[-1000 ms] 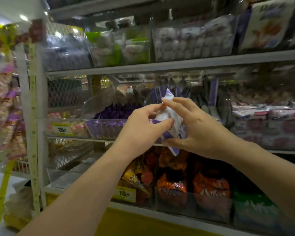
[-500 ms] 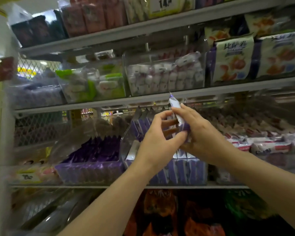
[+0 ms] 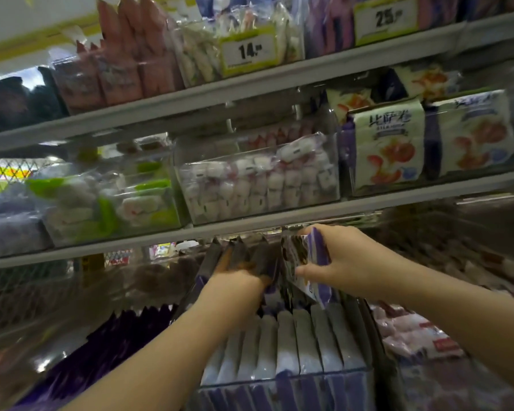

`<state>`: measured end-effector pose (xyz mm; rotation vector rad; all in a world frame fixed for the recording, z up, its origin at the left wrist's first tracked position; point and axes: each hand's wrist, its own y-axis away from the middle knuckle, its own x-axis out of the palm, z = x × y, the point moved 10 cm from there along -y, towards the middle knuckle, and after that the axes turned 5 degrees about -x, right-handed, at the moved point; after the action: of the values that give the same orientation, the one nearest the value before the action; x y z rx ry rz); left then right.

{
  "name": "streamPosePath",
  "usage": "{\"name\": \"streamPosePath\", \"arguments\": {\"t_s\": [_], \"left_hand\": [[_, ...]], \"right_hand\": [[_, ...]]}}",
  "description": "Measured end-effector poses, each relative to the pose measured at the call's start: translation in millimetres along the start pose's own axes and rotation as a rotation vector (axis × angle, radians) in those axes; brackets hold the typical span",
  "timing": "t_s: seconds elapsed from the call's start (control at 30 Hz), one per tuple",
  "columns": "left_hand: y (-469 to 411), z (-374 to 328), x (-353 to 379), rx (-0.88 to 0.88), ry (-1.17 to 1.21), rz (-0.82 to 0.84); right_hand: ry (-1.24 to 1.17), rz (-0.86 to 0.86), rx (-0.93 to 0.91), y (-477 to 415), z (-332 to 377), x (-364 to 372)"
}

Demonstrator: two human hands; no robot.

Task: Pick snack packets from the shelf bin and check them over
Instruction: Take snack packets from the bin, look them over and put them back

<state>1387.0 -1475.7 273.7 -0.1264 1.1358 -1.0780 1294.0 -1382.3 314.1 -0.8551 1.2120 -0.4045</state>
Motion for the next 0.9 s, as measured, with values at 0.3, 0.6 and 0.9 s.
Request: {"name": "streamPosePath", "arguments": {"t_s": [0.3,0.6,0.9], "left_hand": [[-31.2,-13.1,52.3,0.104,0.067,0.065],[-17.0,-0.1,41.2,0.199,0.008,-0.073],[17.4,4.5,19.0,0.321,0.039,-0.229]], "right_hand": [[-0.164,-0.147,0.047,-5.6,-22.7,-0.6],[-0.138,0.079,0.228,-36.8,-38.3,43.8],[0.15,0.366,0.116,-68.2,-11.9,103.3]]}}
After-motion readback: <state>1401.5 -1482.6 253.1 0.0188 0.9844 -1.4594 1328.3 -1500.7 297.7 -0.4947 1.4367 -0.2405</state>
